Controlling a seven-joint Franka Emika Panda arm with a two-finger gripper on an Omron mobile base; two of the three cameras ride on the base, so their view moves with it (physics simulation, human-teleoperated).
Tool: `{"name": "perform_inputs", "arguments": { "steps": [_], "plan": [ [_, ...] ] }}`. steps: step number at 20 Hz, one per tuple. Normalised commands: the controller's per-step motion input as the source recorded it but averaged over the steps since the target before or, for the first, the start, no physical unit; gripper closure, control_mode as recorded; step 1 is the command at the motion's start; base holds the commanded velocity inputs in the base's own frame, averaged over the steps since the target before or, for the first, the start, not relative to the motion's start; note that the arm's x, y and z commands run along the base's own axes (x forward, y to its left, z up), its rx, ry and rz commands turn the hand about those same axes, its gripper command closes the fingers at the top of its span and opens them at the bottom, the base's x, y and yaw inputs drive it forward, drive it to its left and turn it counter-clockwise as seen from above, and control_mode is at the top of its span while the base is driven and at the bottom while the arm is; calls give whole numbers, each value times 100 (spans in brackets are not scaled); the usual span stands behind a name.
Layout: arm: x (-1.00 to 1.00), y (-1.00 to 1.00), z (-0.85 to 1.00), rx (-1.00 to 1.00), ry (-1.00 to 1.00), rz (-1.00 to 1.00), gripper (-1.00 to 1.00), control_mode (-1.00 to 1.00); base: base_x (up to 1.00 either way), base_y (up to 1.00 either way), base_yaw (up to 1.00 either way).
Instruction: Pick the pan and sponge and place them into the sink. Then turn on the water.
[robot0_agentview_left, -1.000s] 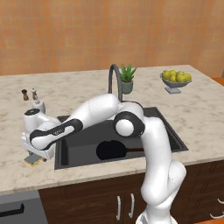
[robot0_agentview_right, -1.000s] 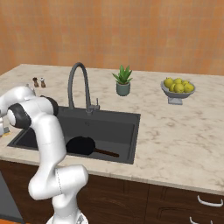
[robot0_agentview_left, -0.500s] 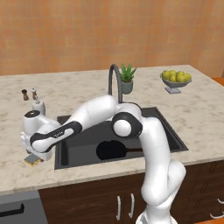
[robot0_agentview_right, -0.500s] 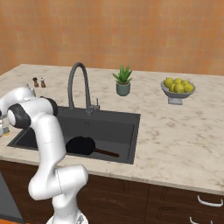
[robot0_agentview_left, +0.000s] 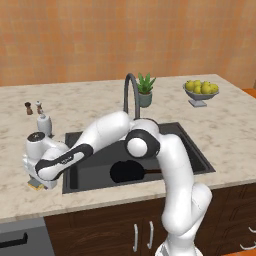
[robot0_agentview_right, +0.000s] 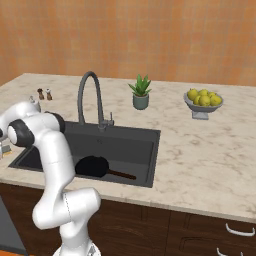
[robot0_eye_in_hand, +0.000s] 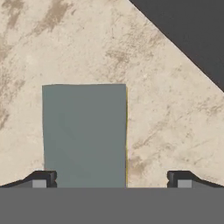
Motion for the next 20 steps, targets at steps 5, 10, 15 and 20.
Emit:
{"name": "perform_inputs", "arguments": {
  "steps": [5, 10, 15, 20],
  "plan": [
    [7, 17, -26, 1, -1, -2, -100, -100, 0, 0, 0],
    [7, 22, -23, 1, 0, 0, -100, -100, 0, 0, 0],
    [7, 19, -33, 5, -3, 0, -100, -100, 0, 0, 0],
    [6, 7, -20, 2, 0, 0, 100, -100, 0, 0, 0]
  ]
}}
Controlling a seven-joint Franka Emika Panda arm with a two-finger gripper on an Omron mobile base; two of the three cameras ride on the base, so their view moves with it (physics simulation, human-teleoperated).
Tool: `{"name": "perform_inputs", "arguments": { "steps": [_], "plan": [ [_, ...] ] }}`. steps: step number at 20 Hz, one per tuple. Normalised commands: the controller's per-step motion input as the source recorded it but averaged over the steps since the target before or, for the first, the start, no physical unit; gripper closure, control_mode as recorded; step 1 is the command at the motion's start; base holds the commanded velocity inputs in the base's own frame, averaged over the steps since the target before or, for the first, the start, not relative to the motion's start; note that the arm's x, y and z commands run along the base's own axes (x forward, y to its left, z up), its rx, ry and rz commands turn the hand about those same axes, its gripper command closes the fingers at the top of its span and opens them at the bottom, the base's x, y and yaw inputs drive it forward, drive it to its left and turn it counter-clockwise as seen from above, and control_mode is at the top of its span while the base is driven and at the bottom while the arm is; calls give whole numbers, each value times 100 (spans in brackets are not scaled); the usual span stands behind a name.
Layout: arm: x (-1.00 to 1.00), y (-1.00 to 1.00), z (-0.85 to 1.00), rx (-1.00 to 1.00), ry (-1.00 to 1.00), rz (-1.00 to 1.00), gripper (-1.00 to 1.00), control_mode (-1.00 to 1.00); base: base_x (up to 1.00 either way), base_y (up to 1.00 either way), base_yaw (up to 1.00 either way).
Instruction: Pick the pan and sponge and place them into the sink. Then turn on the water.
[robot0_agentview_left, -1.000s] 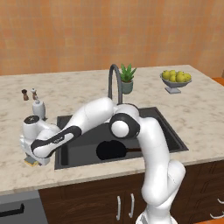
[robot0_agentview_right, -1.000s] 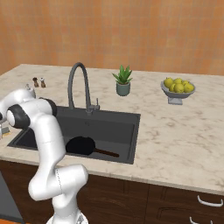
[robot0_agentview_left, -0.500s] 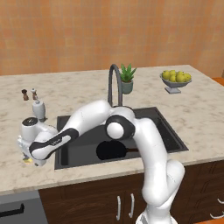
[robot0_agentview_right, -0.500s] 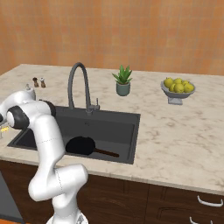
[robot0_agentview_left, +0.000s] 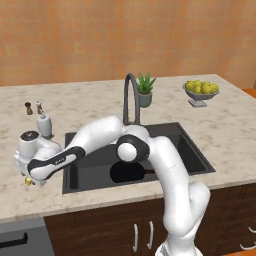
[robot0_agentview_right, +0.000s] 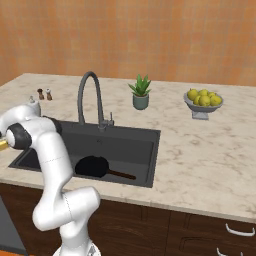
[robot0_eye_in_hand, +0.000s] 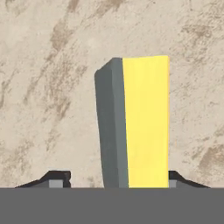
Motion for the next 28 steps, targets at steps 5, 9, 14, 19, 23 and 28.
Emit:
{"name": "perform_inputs", "arguments": {
  "steps": [5, 9, 14, 19, 23, 28],
  "plan": [
    [0, -17, 4, 1, 0, 0, 100, -100, 0, 0, 0],
    [0, -67, 28, 0, -2, 1, 100, -100, 0, 0, 0],
    [-5, -96, 34, 0, -6, 7, 100, -100, 0, 0, 0],
    [-54, -100, 49, 3, -14, 19, 100, -100, 0, 0, 0],
    [-61, -100, 63, 4, -8, 23, 100, -100, 0, 0, 0],
    [-47, -100, 59, 0, 1, 22, 100, -100, 0, 0, 0]
  ]
}}
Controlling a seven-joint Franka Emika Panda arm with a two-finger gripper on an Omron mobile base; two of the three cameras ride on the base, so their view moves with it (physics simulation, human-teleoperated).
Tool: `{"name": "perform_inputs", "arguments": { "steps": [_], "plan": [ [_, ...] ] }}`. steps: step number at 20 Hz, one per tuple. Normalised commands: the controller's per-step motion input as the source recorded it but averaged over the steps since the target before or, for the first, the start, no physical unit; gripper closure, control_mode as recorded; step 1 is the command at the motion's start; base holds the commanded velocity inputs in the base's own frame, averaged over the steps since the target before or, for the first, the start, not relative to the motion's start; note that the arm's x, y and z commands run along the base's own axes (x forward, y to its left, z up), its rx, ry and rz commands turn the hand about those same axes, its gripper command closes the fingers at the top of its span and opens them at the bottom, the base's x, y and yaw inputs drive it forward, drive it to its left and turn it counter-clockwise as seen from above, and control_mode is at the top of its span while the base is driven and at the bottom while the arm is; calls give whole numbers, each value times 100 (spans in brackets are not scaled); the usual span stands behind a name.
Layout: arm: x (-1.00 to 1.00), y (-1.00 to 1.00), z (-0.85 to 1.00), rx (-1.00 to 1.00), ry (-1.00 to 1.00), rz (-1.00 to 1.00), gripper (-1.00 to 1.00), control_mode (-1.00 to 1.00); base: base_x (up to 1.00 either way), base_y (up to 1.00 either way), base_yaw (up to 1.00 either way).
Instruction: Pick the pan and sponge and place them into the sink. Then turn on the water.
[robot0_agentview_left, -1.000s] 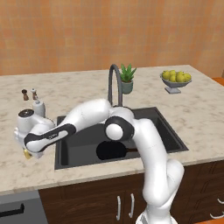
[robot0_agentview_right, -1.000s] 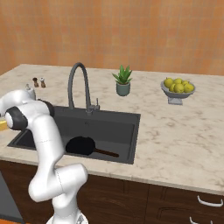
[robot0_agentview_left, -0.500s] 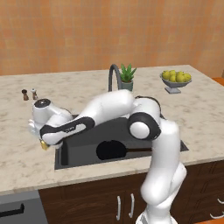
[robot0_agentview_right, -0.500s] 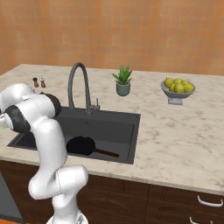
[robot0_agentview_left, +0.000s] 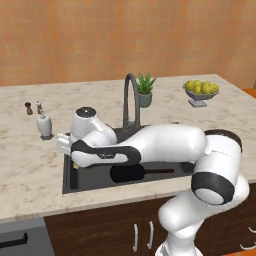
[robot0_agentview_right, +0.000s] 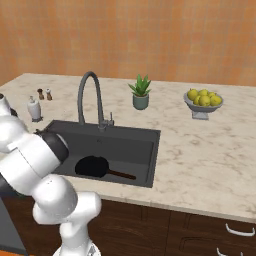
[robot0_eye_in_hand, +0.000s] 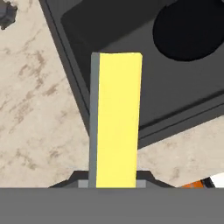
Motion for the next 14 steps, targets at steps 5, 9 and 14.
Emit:
{"name": "perform_inputs", "arguments": {
  "steps": [5, 9, 14],
  "plan": [
    [-32, -100, 42, -8, 1, 24, 100, -100, 0, 0, 0],
    [-32, -100, 30, -9, 1, 27, 100, -100, 0, 0, 0],
    [-32, -100, 21, -6, 2, 30, 100, -100, 0, 0, 0]
  ]
}}
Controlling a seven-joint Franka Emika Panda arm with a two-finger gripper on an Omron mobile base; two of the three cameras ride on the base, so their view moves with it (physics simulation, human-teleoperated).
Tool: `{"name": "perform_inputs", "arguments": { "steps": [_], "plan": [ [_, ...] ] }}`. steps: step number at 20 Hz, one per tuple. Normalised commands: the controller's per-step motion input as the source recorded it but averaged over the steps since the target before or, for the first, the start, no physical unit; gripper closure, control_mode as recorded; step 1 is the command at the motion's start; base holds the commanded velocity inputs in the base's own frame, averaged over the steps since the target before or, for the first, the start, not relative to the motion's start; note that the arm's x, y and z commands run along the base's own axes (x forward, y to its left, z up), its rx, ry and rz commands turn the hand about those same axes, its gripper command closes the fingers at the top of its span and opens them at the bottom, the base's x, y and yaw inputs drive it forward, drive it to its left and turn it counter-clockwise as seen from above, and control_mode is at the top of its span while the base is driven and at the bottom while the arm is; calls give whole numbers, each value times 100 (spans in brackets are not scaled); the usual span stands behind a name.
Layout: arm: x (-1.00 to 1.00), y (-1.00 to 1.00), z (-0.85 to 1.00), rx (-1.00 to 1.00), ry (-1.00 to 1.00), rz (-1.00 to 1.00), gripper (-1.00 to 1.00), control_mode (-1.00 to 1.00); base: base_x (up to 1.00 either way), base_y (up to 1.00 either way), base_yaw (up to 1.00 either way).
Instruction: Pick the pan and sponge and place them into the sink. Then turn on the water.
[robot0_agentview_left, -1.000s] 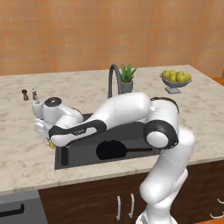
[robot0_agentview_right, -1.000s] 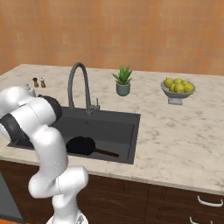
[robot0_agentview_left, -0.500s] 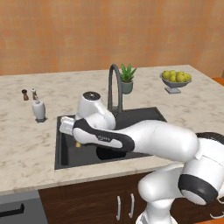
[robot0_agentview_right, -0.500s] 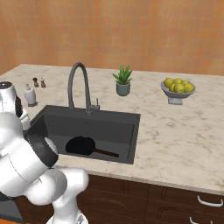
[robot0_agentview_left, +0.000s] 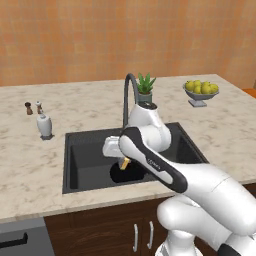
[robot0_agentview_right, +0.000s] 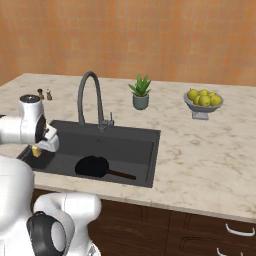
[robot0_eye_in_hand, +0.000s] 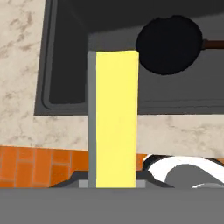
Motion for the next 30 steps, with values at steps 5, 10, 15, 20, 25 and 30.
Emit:
{"name": "perform_inputs", "arguments": {
  "steps": [5, 10, 15, 20, 25, 30],
  "plan": [
    [-7, -100, 7, -1, 2, 20, 100, -100, 0, 0, 0],
    [11, -100, 0, 0, 7, 8, 100, -100, 0, 0, 0],
    [71, -100, -21, 0, 12, -2, 100, -100, 0, 0, 0],
    [100, -68, -60, 0, 16, -3, 100, -100, 0, 0, 0],
    [100, -25, -76, -1, 17, -2, 100, -100, 0, 0, 0],
    [58, -18, -28, -1, 7, -2, 100, -100, 0, 0, 0]
  ]
}}
